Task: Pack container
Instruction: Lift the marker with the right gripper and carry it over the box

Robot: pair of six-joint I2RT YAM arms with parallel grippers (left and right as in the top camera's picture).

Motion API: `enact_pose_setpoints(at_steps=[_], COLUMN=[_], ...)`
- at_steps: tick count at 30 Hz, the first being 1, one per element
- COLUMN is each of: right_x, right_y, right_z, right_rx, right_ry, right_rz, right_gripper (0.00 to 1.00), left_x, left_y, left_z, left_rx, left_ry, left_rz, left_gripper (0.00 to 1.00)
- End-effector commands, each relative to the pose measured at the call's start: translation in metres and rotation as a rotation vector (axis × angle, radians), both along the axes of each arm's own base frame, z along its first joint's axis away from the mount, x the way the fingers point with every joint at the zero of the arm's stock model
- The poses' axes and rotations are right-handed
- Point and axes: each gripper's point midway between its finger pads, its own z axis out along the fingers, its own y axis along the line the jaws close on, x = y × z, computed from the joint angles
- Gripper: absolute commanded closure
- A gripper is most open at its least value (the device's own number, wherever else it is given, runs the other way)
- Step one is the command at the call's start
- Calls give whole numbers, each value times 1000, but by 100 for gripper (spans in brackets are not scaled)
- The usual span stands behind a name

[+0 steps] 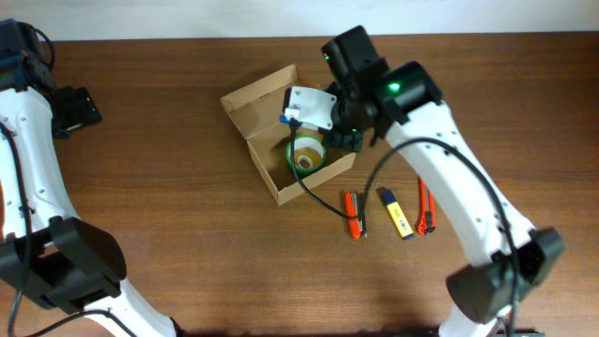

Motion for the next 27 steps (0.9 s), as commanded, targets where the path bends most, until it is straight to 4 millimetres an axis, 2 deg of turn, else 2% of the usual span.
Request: enact_pose_setpoints(at_steps=[1, 11, 22, 27], right_x=[12, 26, 34, 34], right_y=[-1, 8, 19, 21], right_z=[-22, -75, -90, -104], right_rx=[-74, -120, -109, -119], right_ry=[4, 78, 65, 93], right_rz=[40, 60, 149, 161], right_gripper=[97, 97, 96, 96], left_x=[-3, -3, -3, -3], left_y=[-1, -1, -1, -1], left_z=[9, 9, 9, 9], left_rx=[14, 14, 14, 14], left_ry=[-12, -12, -12, -12], left_rz=[-11, -11, -11, -11], left_gripper=[0, 0, 0, 0])
